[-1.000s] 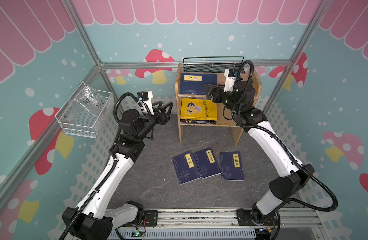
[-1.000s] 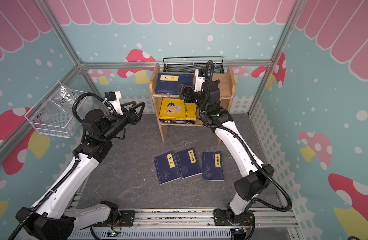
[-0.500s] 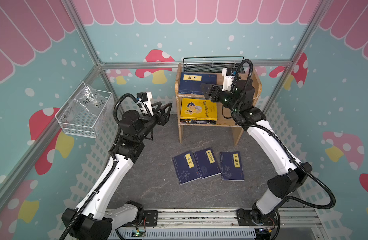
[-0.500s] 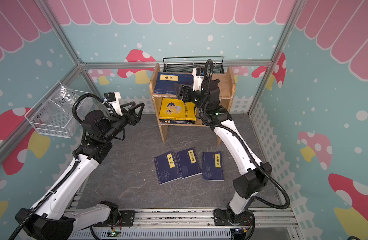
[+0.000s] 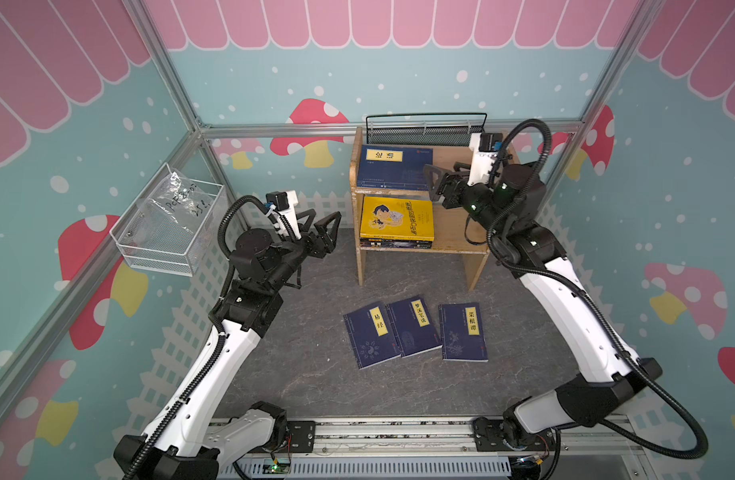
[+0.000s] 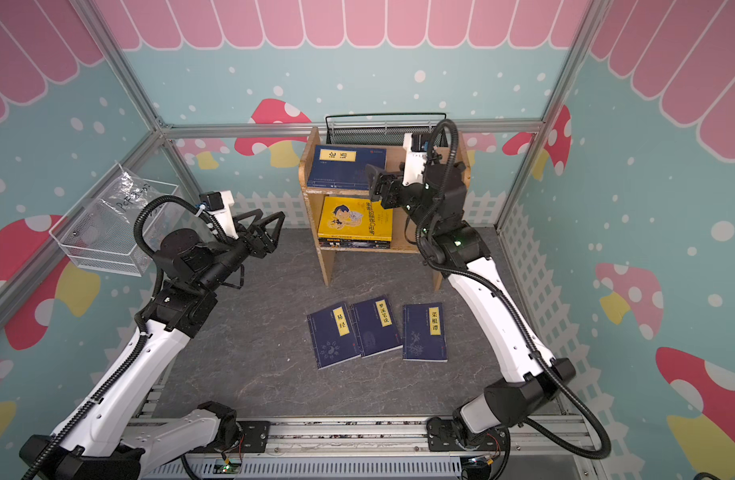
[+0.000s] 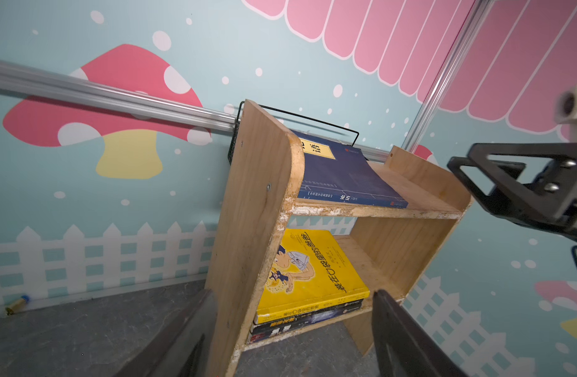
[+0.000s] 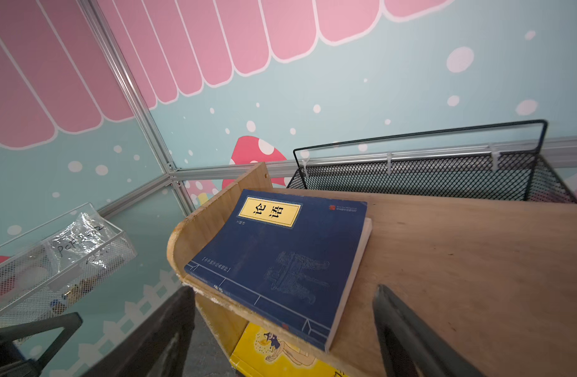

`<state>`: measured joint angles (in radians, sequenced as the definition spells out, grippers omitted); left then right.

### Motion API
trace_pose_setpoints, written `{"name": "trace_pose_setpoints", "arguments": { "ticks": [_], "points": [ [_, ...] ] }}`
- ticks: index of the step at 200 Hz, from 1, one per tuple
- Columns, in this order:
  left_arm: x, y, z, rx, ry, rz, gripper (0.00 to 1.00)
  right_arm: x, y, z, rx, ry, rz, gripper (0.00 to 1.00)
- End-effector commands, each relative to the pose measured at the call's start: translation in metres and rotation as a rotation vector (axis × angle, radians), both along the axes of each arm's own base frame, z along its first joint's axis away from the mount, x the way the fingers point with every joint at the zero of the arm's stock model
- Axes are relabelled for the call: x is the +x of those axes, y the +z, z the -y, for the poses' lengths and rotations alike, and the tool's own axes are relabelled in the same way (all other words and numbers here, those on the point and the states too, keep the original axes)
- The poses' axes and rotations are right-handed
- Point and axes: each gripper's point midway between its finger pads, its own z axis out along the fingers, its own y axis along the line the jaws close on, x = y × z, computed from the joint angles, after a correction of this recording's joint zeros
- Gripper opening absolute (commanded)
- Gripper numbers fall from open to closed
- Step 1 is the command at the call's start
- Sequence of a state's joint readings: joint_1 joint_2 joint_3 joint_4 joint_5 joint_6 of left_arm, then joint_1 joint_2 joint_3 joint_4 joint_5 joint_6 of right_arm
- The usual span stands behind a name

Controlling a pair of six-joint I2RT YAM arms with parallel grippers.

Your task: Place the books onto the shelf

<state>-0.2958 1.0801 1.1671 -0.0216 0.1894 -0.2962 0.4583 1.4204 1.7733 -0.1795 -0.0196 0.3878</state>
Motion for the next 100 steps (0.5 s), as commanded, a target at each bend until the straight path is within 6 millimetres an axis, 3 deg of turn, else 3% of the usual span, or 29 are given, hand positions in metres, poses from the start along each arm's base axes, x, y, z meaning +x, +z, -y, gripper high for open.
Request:
{"name": "trace_pose_setpoints", "arguments": {
  "ticks": [1, 25, 54, 100],
  "points": [
    [-0.002, -0.030, -0.001, -0.022, -0.005, -0.100, 0.86, -0.029, -0.001, 0.021, -0.046, -0.041, 0.034, 0.87],
    [-0.005, -0.071, 0.007, -0.074, -0.042, -0.250, 0.95, -0.047, -0.040, 0.034, -0.064, -0.059, -0.064, 0.87],
    [-0.005, -0.139, -0.008, -0.197, 0.076, -0.492, 0.99, -0.065, -0.116, 0.044, -0.073, -0.066, -0.239, 0.87],
    [-0.033, -0.261, -0.006, -0.313, 0.141, -0.868, 1.00, -0.088, -0.246, 0.021, -0.005, 0.074, -0.537, 0.80]
  ]
}}
